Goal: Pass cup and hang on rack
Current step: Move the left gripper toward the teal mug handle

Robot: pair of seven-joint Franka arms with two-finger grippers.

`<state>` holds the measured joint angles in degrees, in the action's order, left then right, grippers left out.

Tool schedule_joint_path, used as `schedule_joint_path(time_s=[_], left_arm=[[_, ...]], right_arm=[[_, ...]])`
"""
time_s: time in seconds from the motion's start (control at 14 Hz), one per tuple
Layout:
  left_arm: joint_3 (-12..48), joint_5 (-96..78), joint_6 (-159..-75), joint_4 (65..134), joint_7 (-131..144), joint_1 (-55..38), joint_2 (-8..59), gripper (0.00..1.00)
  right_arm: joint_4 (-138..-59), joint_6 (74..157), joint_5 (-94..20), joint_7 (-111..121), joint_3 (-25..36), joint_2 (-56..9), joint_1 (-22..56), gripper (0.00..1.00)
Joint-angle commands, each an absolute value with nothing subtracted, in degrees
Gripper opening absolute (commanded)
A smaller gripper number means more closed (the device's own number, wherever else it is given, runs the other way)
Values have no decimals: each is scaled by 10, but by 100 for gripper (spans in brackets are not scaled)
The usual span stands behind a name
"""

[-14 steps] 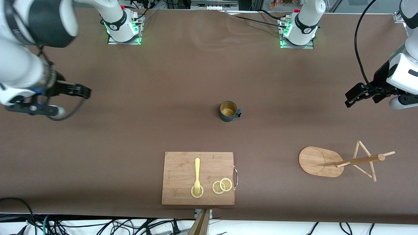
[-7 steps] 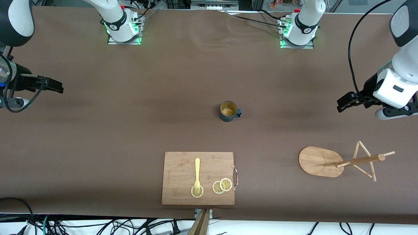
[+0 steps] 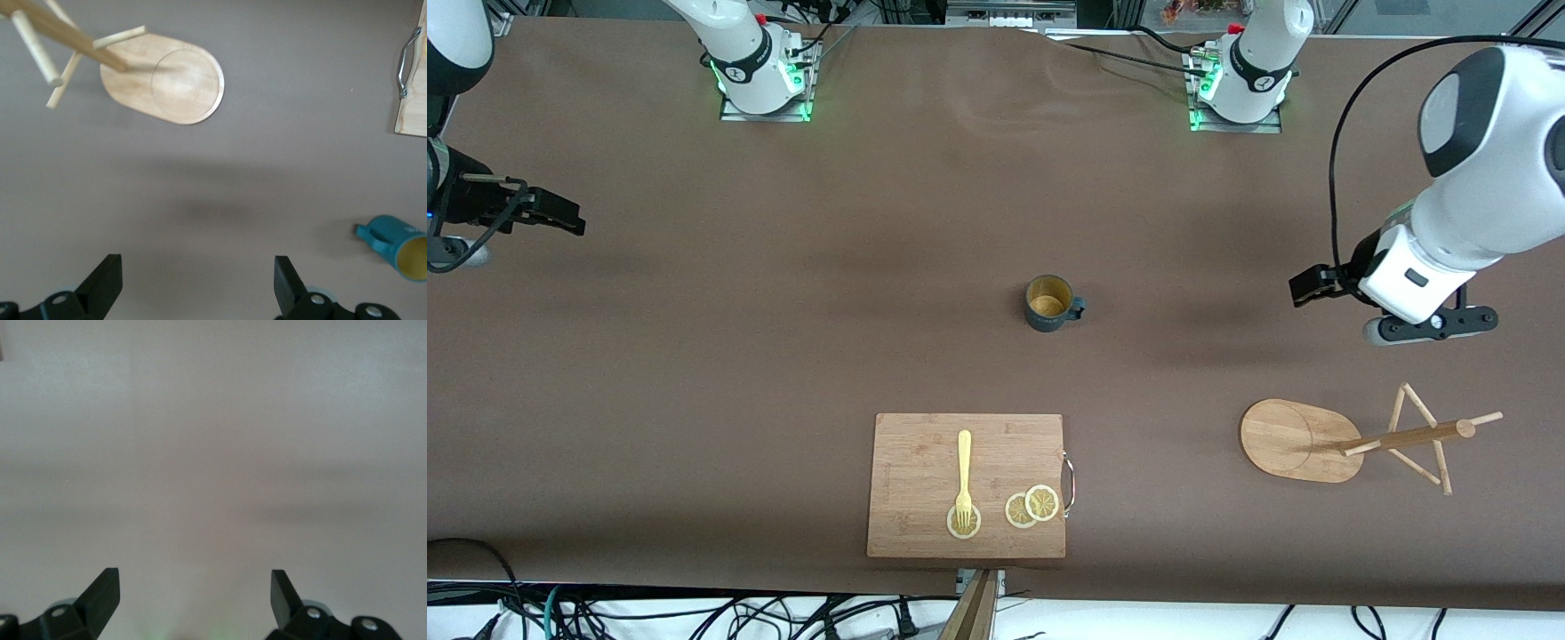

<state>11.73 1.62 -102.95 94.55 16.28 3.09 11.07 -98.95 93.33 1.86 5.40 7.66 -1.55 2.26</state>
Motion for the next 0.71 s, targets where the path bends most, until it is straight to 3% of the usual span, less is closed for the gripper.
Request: schedule_joint_path(time_s=[0.0, 0.43, 0.64], left_arm=[[116, 17, -1159, 1078, 136, 32, 64, 100], [120, 16, -1371, 1246, 58, 30, 55, 100], [120, -122, -1432, 1288, -147, 31, 71, 100]], right_arm=[[-1009, 937, 22, 80, 58, 3, -4, 100], [-999, 914, 26, 80, 49, 0, -1, 100], [-1000, 891, 25, 72, 55, -3, -2, 100]])
